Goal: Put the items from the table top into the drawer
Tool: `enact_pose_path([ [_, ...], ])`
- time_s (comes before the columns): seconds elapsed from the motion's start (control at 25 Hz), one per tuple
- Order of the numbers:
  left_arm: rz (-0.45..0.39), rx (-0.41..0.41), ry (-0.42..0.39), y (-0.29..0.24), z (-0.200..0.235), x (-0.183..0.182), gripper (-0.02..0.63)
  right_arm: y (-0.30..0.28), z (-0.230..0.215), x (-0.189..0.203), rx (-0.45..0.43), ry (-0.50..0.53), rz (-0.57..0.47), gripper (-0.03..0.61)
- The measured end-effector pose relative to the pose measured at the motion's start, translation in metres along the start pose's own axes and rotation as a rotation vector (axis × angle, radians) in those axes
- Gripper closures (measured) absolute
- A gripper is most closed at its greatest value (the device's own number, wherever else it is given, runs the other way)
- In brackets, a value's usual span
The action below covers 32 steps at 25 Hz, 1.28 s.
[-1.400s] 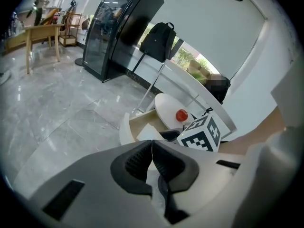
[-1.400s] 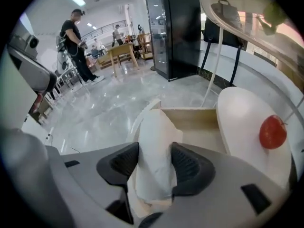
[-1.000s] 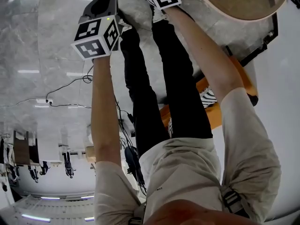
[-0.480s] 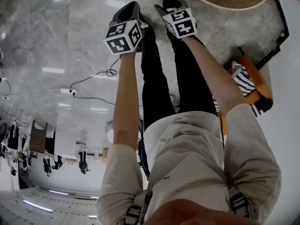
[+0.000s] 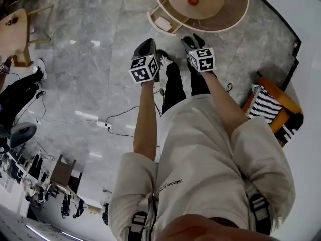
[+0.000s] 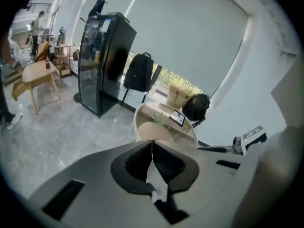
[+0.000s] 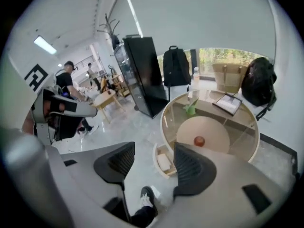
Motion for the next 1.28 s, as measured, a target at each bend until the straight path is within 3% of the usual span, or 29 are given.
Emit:
enact_pose_path([
  [0.12, -0.074, 0.018, -0.068, 0.042, -0.027, -0.05, 0.592, 0.059, 0.011, -0.051, 0.031, -0.074, -0.143, 0.31],
  [0.2, -0.11, 0.029, -0.123, 0.056, -0.043, -0.077, 0.592, 0.089, 0.008, -0.081, 0.055, -0.055, -0.208, 0.31],
  [0.36, -0.173, 0.026, -0.112, 0.1, -0.061, -0.104, 0.592, 0.131, 0.017, -0.106, 0.045, -0.013, -0.219, 0.31],
  [0.48, -0.176, 0.028, -0.138, 0.132, -0.076, -0.101, 0.592, 0.154, 0.031, -0.11, -0.006, 0.081, -0.18, 0.315],
  [0.64, -0.149, -0.019, -0.144, 0.149, -0.083, -0.085, 0.592, 0.17, 0.028, -0.113, 0.033, 0.174, -0.161, 0.366],
  [0.76, -0.188, -0.077, -0.075, 0.156, -0.08, -0.085, 0.592, 0.169, 0.027, -0.123, 0.024, 0.174, -0.169, 0.456],
  [0.88, -0.195, -0.097, -0.103, 0.154, -0.078, -0.097, 0.592, 0.166, 0.026, -0.133, 0.019, 0.154, -0.167, 0.519],
  [1.04, -0.224, -0.112, -0.12, 0.153, -0.081, -0.112, 0.592, 0.163, 0.018, -0.138, 0.035, 0.117, -0.164, 0.537],
  [1.28, -0.192, -0.105, -0.147, 0.135, -0.083, -0.114, 0.592, 0.149, 0.004, -0.146, 0.043, 0.095, -0.15, 0.543],
])
Point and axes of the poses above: the fingertips, and each gripper's own axes: y backward along the fingers, z to its left, x out of its underside, the point moved 7 cm from there along y, backward along the fingers, and after that the axes turned 6 degrees about -z, right-handed, at the moved point
